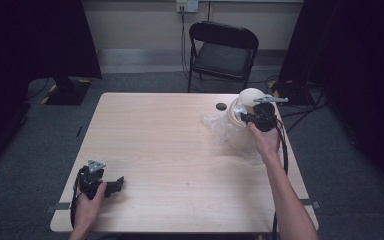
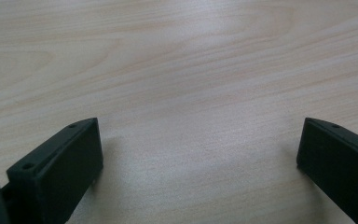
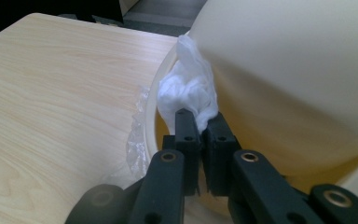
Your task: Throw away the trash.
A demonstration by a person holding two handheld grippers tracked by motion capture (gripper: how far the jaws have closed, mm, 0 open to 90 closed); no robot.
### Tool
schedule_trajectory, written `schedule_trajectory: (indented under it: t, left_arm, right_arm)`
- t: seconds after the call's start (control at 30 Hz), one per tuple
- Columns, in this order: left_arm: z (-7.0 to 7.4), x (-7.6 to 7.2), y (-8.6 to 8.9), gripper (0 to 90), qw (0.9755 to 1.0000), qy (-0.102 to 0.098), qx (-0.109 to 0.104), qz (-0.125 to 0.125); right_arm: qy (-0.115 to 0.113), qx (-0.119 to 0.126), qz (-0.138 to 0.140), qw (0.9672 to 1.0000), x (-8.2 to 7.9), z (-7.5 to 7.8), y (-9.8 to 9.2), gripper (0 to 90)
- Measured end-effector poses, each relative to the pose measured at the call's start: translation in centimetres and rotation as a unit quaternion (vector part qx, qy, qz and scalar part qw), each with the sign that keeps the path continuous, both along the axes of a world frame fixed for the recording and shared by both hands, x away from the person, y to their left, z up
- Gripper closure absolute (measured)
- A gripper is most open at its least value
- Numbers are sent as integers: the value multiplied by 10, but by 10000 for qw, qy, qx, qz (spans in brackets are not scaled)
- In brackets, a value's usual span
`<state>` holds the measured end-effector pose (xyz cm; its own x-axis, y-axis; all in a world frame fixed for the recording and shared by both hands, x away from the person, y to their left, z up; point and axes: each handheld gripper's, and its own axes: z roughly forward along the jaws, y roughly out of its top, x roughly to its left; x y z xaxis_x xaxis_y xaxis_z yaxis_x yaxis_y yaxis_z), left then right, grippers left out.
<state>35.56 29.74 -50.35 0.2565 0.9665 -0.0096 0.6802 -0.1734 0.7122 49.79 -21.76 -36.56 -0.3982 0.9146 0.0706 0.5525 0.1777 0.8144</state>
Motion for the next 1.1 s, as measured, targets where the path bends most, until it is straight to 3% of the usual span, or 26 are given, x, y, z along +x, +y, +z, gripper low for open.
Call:
schedule_trajectory:
  t: [0.53,0.73,0.87,1.1]
  left_arm:
    - [0,0,0,0,10000,1,3,-2]
    - [0,0,0,0,10000,1,4,-1]
    - [0,0,0,0,10000,1,1,-2]
    - [0,0,0,0,10000,1,4,-1]
  right_arm:
    - [447,-100,-266,9986,14,-13,-3,857]
    - [509,-118,-294,9982,17,-15,-3,855]
    - [542,-301,-300,9976,18,-15,0,842]
    - [569,-287,-281,9976,17,-13,2,711]
